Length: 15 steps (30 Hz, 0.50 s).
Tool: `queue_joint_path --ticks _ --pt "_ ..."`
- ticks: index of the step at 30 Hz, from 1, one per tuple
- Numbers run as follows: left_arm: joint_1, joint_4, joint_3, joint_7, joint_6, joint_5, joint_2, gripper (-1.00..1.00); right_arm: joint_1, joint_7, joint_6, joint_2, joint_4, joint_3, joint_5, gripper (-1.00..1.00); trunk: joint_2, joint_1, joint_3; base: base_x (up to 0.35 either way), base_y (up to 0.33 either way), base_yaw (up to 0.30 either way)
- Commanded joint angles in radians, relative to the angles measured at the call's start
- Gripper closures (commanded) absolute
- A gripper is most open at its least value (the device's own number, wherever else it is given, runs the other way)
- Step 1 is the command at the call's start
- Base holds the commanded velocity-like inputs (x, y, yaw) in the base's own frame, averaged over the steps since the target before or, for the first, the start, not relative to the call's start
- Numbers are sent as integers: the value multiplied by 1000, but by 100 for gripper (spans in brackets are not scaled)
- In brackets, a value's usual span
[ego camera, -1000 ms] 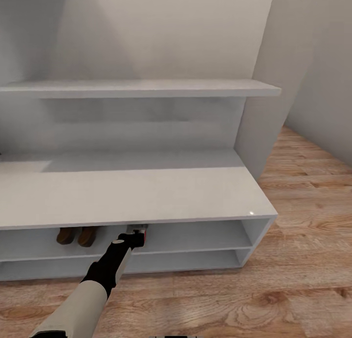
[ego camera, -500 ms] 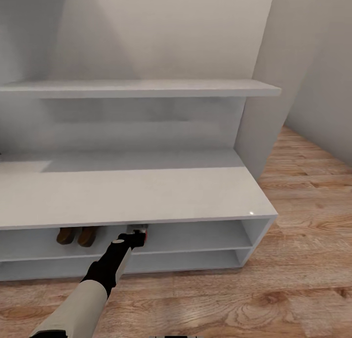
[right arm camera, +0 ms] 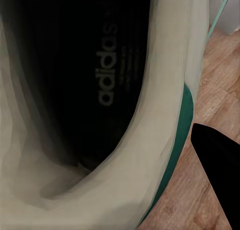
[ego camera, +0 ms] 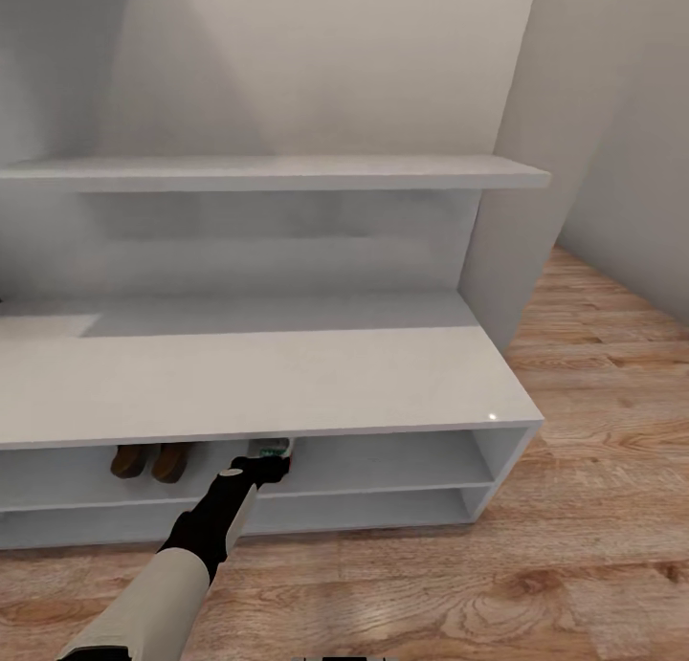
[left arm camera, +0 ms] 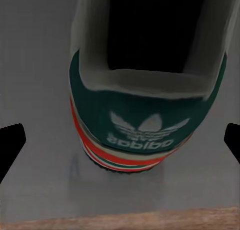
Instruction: Pick up the two gym shoes and the two sandals from the corridor floor and place them onto the hallstand (shoe rack) in the corridor, making sure they are on the rack and not on the floor. Arrange them so the two gym shoes are next to each other and the two sandals are next to each other.
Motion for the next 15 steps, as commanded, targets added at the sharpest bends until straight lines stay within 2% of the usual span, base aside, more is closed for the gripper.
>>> queue_joint_path --ticks 1,9,15 --pt "0 -2 5 -2 5 -8 -1 -100 -1 8 4 0 -1 -3 10 100 0 0 -1 0 0 0" --pt "1 -2 5 -2 5 -8 -1 -100 -1 8 3 0 -1 -3 10 100 0 0 -1 -14 0 0" --pt "1 -2 5 -2 5 -8 -1 -100 -1 8 4 0 -1 -3 10 100 0 0 -1 -228 0 0"
